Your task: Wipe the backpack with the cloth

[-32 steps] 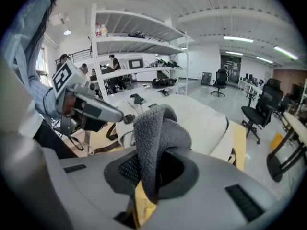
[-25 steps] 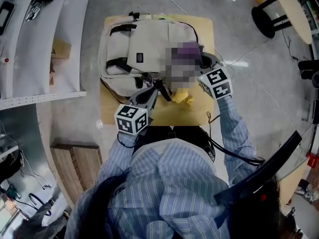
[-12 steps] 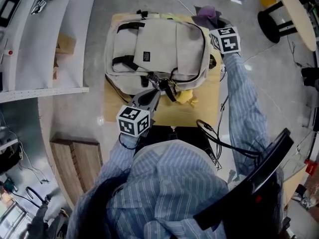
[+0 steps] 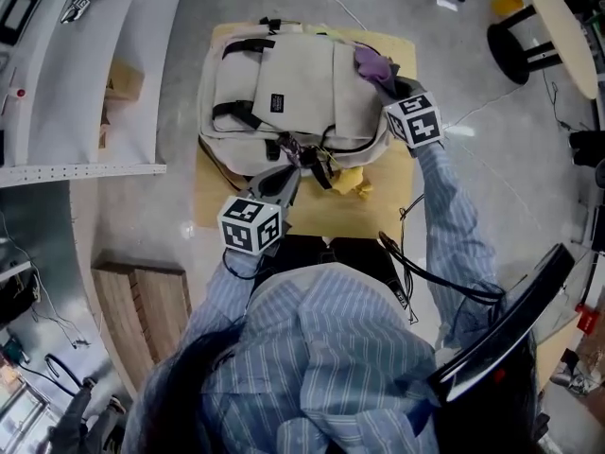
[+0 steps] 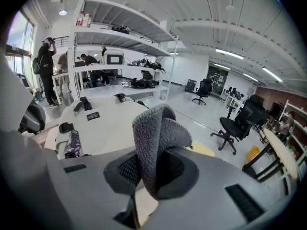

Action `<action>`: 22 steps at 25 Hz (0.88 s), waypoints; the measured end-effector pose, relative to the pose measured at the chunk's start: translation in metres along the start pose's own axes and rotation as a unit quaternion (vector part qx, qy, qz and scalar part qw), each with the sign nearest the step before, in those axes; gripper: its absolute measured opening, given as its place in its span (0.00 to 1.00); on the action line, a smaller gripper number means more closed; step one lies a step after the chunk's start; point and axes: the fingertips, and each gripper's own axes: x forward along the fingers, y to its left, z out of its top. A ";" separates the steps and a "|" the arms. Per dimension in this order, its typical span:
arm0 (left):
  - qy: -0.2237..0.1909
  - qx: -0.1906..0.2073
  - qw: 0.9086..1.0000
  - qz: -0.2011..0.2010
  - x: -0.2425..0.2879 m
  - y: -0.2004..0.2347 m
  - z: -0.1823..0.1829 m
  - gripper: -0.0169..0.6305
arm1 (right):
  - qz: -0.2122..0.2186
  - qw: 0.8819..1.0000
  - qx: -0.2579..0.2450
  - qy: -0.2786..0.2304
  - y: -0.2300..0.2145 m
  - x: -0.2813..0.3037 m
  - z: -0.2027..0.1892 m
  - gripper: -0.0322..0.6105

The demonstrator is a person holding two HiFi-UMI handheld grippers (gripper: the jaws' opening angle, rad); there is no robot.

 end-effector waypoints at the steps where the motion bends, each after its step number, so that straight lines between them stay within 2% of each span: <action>1: 0.000 0.001 1.000 -0.002 0.001 -0.002 0.000 0.06 | 0.008 1.000 0.006 0.001 0.011 -0.006 -0.008 0.11; 5: 0.006 0.010 1.000 -0.017 0.009 -0.012 -0.001 0.06 | 0.046 0.999 0.020 0.006 0.062 -0.032 -0.039 0.11; 12: 0.022 0.025 0.998 -0.044 0.026 -0.030 -0.006 0.06 | 0.091 0.996 0.003 0.014 0.133 -0.074 -0.076 0.11; 18: 0.032 0.033 0.997 -0.060 0.037 -0.042 -0.006 0.06 | 0.114 0.993 -0.002 0.031 0.165 -0.100 -0.097 0.11; 22: 0.035 0.034 0.997 -0.063 0.041 -0.043 -0.006 0.06 | 0.115 0.993 -0.007 0.021 0.161 -0.112 -0.091 0.11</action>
